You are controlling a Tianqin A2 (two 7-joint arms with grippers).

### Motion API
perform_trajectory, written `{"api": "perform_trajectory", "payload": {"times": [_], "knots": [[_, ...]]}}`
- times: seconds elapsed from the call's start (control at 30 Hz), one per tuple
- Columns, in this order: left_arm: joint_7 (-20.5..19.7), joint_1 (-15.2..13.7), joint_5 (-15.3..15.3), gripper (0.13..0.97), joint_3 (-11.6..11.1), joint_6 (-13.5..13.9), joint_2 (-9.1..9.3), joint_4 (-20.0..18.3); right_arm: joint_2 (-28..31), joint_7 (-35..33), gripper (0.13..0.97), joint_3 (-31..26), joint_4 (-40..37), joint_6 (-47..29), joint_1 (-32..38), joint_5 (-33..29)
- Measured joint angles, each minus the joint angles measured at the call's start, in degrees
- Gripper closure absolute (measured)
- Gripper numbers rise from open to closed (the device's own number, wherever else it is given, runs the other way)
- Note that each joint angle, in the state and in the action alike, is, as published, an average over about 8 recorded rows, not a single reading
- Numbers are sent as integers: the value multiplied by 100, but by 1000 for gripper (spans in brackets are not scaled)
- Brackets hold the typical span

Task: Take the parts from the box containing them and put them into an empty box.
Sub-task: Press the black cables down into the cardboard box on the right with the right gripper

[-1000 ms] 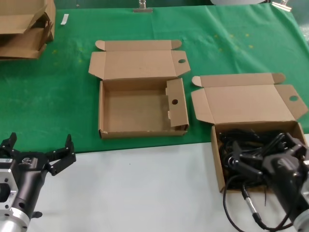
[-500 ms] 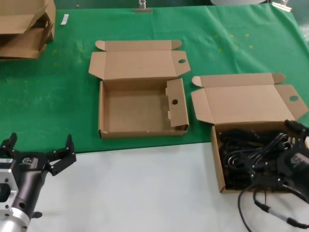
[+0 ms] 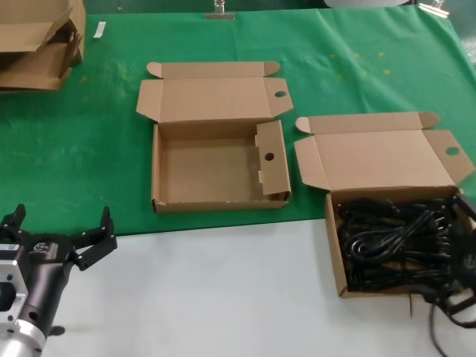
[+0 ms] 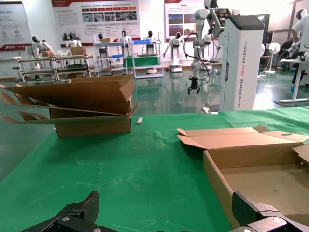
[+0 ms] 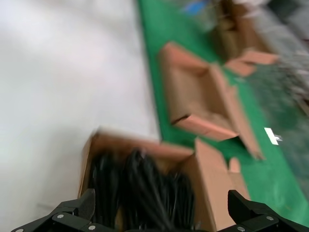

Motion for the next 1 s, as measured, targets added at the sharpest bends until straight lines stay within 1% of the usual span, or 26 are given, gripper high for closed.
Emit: {"api": "perform_trajectory", "payload": {"times": [0.1,0.2,0.43,0.73,1.0], "knots": [[0,0,0,132,0,0,0,0,112,-226,129,-453,-368,-243,665,-473],[0,0,0,132,0,0,0,0,86,-252,129,-850,-584,-334,1216,-915],[0,0,0,132,0,0,0,0,-216,201,129,-1562,-749,-302,2103,-1792],[0,0,0,132,0,0,0,0,-470,971,129,-2116,-643,-325,2576,-2532],[-1,0,1,132,0,0,0,0,-571,1444,134,-2366,-588,-330,2775,-2919]]}}
